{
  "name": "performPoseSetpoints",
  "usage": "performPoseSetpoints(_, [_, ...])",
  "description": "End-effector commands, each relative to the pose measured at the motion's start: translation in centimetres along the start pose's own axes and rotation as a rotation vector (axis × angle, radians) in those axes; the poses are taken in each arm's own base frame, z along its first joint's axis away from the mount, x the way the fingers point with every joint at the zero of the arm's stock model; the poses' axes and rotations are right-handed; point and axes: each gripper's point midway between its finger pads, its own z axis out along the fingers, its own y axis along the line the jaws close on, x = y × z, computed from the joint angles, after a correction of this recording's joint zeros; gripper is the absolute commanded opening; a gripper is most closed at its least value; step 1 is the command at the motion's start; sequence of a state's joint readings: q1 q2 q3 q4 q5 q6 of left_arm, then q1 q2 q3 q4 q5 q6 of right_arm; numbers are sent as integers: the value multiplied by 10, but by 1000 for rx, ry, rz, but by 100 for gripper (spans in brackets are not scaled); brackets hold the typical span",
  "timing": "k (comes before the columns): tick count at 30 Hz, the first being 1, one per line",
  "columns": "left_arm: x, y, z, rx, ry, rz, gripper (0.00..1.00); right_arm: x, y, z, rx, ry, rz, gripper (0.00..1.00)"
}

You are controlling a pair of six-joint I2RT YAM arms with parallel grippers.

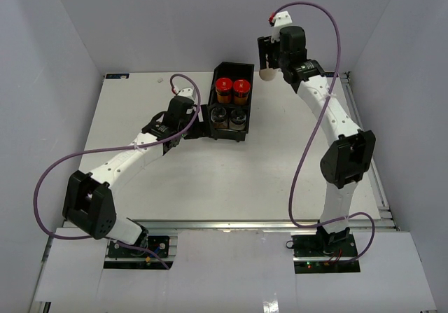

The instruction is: Organize the condiment bottles

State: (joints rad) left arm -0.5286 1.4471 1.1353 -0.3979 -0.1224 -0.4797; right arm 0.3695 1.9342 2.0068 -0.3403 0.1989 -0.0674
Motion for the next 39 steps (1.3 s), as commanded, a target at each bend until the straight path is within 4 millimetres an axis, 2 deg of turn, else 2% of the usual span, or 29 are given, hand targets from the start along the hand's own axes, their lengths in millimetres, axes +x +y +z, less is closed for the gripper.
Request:
performPoseSetpoints(1, [-22,-10,-10,50,-91,-37,93,-45,-3,24,22,-188,-34,8])
performPoseSetpoints(3, [-20,-7,-11,43,-93,-38,93,-45,1,31,11,-226,-34,8])
performPoseSetpoints(4, [-16,-5,-10,36,-87,-35,93,-58,2,33,4,-292,-30,8])
performPoseSetpoints(6, [-13,-2,-9,25,-82,-34,93,-51,8,42,-18,-316,-33,8])
performPoseSetpoints(10, [-10,-2,-12,41,-81,-37,93,-65,15,54,-39,-405,-40,8])
performPoseSetpoints(15, [-11,1,-16,29,-93,-31,93,-62,24,70,-71,-409,-32,8])
performPoseSetpoints(24, [-5,0,-16,43,-89,-43,93,-55,25,94,-42,-484,-47,8])
performPoseSetpoints(30, [-2,2,-15,42,-80,-42,93,-69,33,101,-81,-548,-34,8])
performPoseSetpoints(39, [-5,2,-21,42,-96,-37,93,-74,40,109,-106,-606,-19,8])
